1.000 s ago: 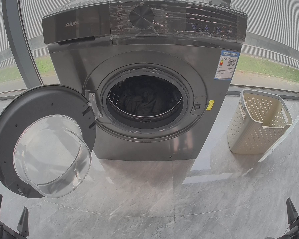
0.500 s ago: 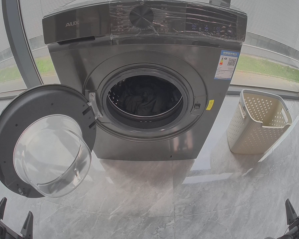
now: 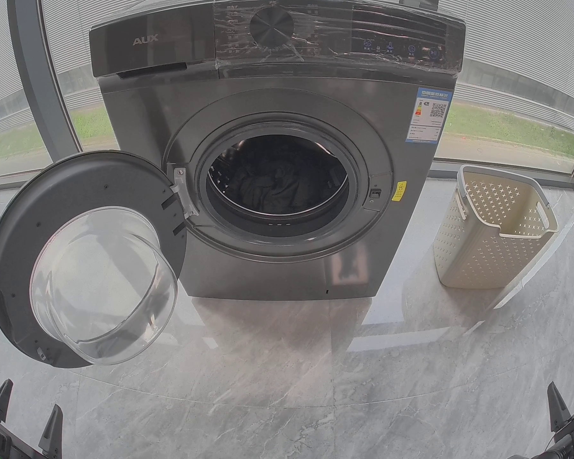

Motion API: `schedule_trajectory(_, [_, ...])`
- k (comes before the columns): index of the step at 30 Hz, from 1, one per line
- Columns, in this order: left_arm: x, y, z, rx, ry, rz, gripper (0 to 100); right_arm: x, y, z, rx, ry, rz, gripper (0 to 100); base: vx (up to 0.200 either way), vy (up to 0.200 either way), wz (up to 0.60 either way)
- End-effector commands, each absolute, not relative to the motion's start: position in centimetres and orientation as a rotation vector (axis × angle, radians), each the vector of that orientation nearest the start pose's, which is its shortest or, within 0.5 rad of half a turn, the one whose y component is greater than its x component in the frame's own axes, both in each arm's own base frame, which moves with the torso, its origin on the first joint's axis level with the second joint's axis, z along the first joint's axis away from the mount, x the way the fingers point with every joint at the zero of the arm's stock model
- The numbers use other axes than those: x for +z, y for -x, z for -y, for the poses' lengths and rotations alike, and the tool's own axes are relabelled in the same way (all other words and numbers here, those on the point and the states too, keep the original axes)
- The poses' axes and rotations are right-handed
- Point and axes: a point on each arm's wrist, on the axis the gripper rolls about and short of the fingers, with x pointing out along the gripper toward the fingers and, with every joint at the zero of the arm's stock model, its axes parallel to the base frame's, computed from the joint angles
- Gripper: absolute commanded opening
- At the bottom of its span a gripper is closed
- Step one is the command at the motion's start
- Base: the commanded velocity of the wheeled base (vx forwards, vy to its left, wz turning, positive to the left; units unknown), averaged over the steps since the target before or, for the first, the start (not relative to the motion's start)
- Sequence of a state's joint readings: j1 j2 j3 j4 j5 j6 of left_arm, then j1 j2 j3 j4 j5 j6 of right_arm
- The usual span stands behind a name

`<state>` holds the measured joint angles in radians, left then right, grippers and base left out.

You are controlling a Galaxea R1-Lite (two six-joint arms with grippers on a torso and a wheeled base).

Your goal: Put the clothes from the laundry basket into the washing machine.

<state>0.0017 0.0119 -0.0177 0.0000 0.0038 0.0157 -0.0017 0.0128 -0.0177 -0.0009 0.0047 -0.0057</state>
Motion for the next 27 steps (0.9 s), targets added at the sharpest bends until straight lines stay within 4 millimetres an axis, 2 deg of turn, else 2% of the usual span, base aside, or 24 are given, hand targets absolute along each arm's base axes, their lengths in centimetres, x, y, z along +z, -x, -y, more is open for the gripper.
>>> schedule_trajectory(1, [7.59, 2.29, -0.01, 0.006, -0.012, 0.001, 100, 7.56, 2.28, -0.01, 0.003, 0.006, 0.002, 100, 0.0, 0.2, 0.0])
schedule_trajectory(27, [7.63, 2.3, -0.01, 0.009, 0.017, 0.003, 100, 7.56, 2.28, -0.01, 0.003, 0.006, 0.002, 100, 0.0, 0.2, 0.0])
